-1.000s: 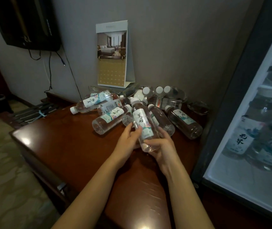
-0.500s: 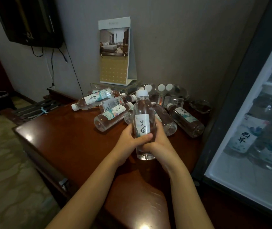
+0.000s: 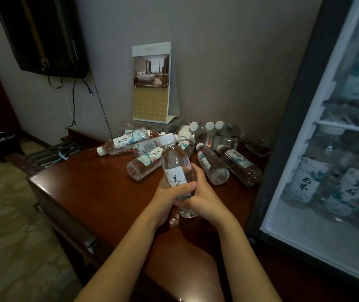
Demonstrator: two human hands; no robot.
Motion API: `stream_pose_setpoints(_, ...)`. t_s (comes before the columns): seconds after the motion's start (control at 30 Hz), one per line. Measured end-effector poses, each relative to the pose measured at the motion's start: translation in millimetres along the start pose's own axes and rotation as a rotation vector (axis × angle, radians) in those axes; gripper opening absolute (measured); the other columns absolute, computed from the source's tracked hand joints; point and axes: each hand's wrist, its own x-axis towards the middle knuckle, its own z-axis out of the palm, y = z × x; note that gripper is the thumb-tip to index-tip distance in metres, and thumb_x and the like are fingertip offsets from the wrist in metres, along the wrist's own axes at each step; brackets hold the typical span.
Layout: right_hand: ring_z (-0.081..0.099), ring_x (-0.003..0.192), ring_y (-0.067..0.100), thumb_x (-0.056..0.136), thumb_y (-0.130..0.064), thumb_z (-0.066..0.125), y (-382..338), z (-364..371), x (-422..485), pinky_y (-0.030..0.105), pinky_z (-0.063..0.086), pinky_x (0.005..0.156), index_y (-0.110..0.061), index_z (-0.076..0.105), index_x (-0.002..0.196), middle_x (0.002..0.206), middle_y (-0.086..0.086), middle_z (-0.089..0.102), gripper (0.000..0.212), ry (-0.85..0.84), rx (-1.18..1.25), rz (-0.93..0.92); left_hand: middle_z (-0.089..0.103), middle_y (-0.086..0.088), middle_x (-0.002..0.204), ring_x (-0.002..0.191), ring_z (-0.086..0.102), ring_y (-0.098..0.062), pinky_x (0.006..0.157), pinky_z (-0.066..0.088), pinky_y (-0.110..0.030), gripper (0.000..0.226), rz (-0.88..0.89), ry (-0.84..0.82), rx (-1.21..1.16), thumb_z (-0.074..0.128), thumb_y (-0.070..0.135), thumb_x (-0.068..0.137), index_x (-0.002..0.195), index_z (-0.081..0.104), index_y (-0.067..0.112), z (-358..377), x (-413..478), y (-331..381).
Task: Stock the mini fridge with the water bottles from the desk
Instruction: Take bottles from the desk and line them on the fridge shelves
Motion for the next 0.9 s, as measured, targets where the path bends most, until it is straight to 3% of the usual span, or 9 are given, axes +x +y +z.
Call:
stream_pose_setpoints(0.07, 0.049, 0.124, 0.018, 0.059, -0.005, 0.070, 1, 0, -6, 0.042, 0.049, 0.098, -0.037, 0.017, 0.144, 0.137, -0.002, 0.047, 0.105, 0.020, -0.014, -0.012, 0.069, -0.013, 0.100, 0.092, 0.067, -0.025, 0.073, 0.055, -0.030, 0.064, -0.007, 0.003, 0.032, 0.079, 0.022, 0.057, 0.115, 0.058, 0.005, 5, -7, 2)
stream_pose_setpoints(0.17, 0.055, 0.116, 0.015, 0.071, 0.003, 0.065, 5, -3, -23, 0.033, 0.053, 0.091, -0.027, 0.023, 0.142, 0.124, -0.002, 0.057, 0.087, 0.067, -0.043, -0.042, 0.068, -0.010, 0.107, 0.097, 0.067, -0.021, 0.075, 0.055, -0.028, 0.070, -0.041, -0.021, 0.059, 0.083, 0.017, 0.054, 0.117, 0.054, 0.011, 15, -18, 6)
stream_pose_setpoints(0.33, 0.056, 0.115, 0.013, 0.069, 0.002, 0.066, 8, -6, -63, 0.043, 0.050, 0.097, -0.029, 0.025, 0.139, 0.122, -0.003, 0.058, 0.087, 0.107, -0.098, -0.047, 0.069, -0.002, 0.102, 0.092, 0.068, -0.010, 0.073, 0.054, -0.023, 0.055, -0.052, -0.094, 0.102, 0.080, 0.004, 0.066, 0.111, 0.053, 0.020, 33, -50, 9)
stream_pose_setpoints(0.53, 0.055, 0.111, 0.011, 0.070, 0.001, 0.067, 7, -2, -115, 0.039, 0.050, 0.095, -0.025, 0.029, 0.135, 0.115, -0.009, 0.057, 0.079, 0.160, -0.136, -0.049, 0.068, -0.004, 0.108, 0.098, 0.066, -0.013, 0.073, 0.053, -0.023, 0.059, -0.080, -0.160, 0.125, 0.082, 0.012, 0.063, 0.115, 0.054, 0.022, 48, -91, 13)
stream_pose_setpoints(0.7, 0.055, 0.107, 0.006, 0.070, -0.002, 0.071, 6, -9, -154, 0.023, 0.048, 0.088, -0.023, 0.031, 0.129, 0.113, -0.008, 0.056, 0.074, 0.184, -0.164, -0.073, 0.068, 0.000, 0.107, 0.095, 0.067, -0.007, 0.069, 0.053, -0.019, 0.073, -0.070, -0.186, 0.137, 0.084, 0.022, 0.048, 0.114, 0.053, 0.024, 71, -123, 17)
stream_pose_setpoints(0.9, 0.056, 0.110, 0.005, 0.066, -0.012, 0.074, 21, -38, -204, 0.025, 0.050, 0.091, -0.030, 0.033, 0.129, 0.118, -0.009, 0.058, 0.077, 0.312, -0.183, -0.091, 0.066, 0.002, 0.110, 0.099, 0.065, -0.007, 0.067, 0.052, -0.017, 0.070, -0.071, -0.315, 0.164, 0.082, 0.003, 0.063, 0.122, 0.049, 0.021, 121, -148, 16)
